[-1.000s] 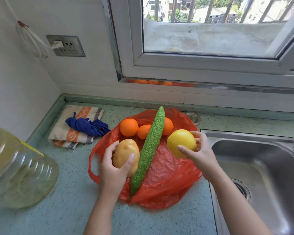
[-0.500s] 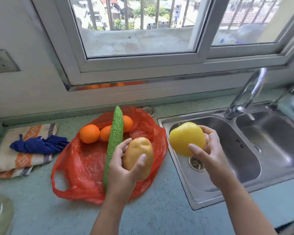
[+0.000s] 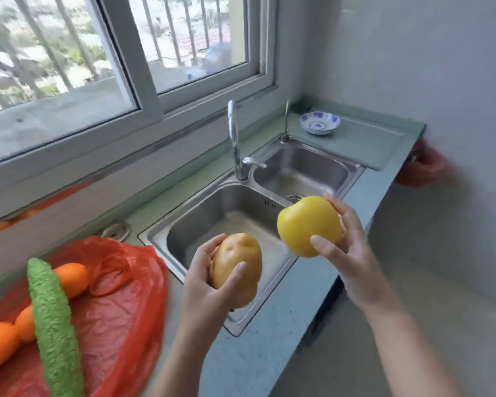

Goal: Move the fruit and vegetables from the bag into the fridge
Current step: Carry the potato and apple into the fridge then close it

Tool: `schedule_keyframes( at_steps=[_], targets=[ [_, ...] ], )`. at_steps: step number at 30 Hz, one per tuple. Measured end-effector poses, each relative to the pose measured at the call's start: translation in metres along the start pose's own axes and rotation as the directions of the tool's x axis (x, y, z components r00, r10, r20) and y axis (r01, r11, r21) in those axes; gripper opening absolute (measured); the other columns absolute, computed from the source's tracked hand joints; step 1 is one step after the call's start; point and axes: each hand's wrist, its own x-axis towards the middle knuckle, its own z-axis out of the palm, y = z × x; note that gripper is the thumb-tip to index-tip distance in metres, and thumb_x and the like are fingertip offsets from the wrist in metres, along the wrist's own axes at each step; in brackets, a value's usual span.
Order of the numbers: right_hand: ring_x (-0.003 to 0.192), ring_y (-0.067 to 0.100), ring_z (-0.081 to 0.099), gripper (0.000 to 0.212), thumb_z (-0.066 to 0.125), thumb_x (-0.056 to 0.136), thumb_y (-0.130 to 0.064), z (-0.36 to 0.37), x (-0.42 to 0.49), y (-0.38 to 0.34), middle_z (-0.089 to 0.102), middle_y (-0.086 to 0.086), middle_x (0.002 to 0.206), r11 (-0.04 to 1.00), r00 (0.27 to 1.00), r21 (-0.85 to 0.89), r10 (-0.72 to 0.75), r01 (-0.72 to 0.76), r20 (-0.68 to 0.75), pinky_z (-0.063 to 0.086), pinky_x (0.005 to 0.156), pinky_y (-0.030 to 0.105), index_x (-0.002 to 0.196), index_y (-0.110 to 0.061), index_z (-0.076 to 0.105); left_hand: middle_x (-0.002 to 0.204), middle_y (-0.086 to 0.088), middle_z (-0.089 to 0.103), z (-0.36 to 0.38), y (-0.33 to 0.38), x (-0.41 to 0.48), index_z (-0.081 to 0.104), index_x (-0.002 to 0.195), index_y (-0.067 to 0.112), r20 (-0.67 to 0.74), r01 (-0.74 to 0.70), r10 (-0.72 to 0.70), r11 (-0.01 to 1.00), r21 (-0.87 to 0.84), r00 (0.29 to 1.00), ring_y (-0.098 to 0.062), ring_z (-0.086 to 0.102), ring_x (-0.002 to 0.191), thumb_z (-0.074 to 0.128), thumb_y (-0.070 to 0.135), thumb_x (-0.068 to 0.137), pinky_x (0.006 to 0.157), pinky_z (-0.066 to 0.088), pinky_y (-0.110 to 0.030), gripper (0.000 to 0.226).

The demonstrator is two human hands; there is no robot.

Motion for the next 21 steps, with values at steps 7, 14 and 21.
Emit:
schedule_keyframes(
  at_steps=[7,14,21],
  targets=[
    [0.091,0.006,0.059,0.067,0.067,0.061,-0.040,-0.117,-0.020,-0.019,0.050,0.005,0.116,0.995,0.972,-0.006,-0.097,0.098,-0.215,0.049,0.075,0.023,0.122,-0.034,0.041,0.102,0.008,0.061,0.123,0.031,-0.001,0.057,0.100,0.049,0.221,-0.072,0.073,0.997,-0.015,0.973,-0.011,0.062,0.084,0.067,0.052,0.050,0.056,0.052,-0.026,0.051],
    [0.092,0.000,0.059,0.068,0.068,0.056,-0.038,-0.278,-0.074,-0.044,0.050,-0.004,0.117,0.987,0.875,-0.093,-0.160,0.132,-0.458,0.049,0.072,0.017,0.118,-0.032,0.042,0.100,0.009,0.063,0.291,0.061,-0.027,0.059,0.098,0.050,0.433,-0.117,0.144,0.989,-0.087,0.890,-0.015,0.061,0.093,0.066,0.052,0.052,0.079,0.054,-0.045,0.047],
    [0.094,0.002,0.058,0.072,0.074,0.048,-0.050,-0.411,-0.144,-0.059,0.049,0.006,0.122,0.967,0.669,-0.243,-0.233,0.080,-0.706,0.049,0.068,0.016,0.111,-0.033,0.045,0.108,0.014,0.060,0.451,0.086,-0.075,0.053,0.105,0.045,0.686,-0.190,0.245,0.969,-0.156,0.685,0.003,0.057,0.093,0.061,0.055,0.054,0.067,0.048,-0.011,0.053]
  ],
)
